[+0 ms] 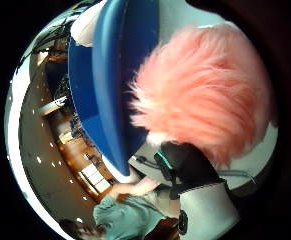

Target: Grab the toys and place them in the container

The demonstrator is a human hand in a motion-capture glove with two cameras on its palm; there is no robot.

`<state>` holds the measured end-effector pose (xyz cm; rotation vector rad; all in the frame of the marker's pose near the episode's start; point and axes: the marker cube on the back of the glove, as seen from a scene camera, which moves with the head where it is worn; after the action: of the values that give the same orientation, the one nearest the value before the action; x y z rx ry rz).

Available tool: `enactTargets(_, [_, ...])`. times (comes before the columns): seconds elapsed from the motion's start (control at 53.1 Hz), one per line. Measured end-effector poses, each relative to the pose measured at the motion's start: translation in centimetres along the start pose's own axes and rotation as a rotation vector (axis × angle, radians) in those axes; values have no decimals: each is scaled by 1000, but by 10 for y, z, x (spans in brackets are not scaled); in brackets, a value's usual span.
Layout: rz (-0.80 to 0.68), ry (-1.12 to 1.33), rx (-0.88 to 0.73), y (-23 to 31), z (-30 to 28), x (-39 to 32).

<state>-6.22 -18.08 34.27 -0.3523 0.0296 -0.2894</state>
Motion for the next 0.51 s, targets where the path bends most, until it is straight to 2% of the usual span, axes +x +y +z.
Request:
enactTargets(0.207, [16,4,-107,9,27,9])
enactTargets(0.509, [18,40,13,8,41,7])
